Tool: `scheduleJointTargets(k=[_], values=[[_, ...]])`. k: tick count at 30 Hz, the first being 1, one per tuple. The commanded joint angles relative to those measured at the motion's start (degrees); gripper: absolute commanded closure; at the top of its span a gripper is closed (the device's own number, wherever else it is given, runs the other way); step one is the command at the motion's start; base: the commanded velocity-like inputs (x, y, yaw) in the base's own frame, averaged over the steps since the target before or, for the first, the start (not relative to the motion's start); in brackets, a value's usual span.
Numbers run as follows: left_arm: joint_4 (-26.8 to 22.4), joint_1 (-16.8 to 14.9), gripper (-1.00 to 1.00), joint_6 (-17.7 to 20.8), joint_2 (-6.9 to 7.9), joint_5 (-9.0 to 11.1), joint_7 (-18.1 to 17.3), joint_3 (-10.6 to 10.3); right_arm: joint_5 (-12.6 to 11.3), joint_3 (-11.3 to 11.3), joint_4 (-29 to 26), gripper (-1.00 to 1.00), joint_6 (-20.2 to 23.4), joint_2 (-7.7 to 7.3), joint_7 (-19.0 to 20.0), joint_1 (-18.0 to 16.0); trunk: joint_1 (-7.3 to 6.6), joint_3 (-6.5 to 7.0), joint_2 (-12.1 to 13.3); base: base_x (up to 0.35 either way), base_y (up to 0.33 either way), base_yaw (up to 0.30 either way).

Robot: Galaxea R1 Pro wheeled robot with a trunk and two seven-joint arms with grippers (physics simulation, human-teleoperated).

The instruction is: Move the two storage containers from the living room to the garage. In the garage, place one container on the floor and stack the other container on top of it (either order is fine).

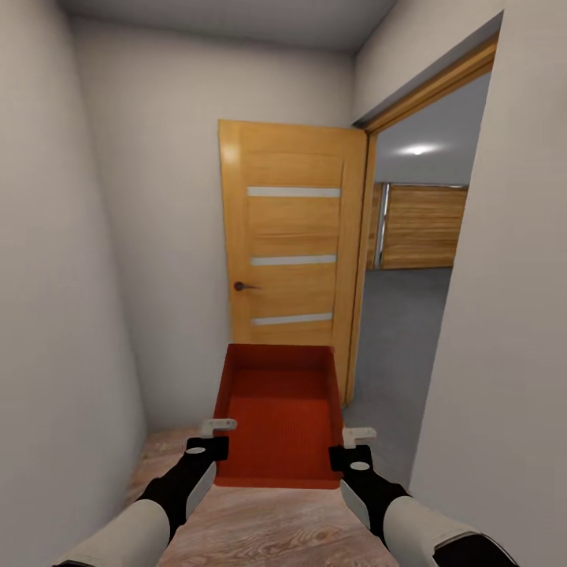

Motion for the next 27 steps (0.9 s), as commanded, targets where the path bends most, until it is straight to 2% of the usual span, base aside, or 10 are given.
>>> scheduleJointTargets(k=[1, 13, 23, 27], values=[[-0.3, -0.1, 1.0, 0.5, 0.02, 5.0, 1.7, 1.0, -0.5, 1.0, 0.0, 1.0, -0.2, 1.04, 0.0, 0.0, 0.01, -0.09, -0.1, 0.0, 0.0, -0.289], [-0.2, -0.1, 1.0, 0.5, -0.01, 5.0, 1.7, 1.0, -0.5, 1.0, 0.0, 1.0, -0.2, 1.04, 0.0, 0.0, 0.01, -0.09, -0.1, 0.012, 0.005, -0.289], [-0.1, -0.1, 1.0, 0.6, -0.06, 5.0, 1.7, 1.0, -0.5, 1.0, 0.0, 1.0, -0.2, 1.04, 0.0, 0.0, 0.01, -0.09, -0.1, 0.241, 0.186, -0.288], [-0.1, -0.1, 1.0, 0.6, -0.06, 5.0, 1.7, 1.1, -0.5, 1.0, 0.0, 1.0, -0.2, 1.04, 0.0, 0.0, 0.01, -0.09, -0.1, 0.277, 0.227, -0.15]])
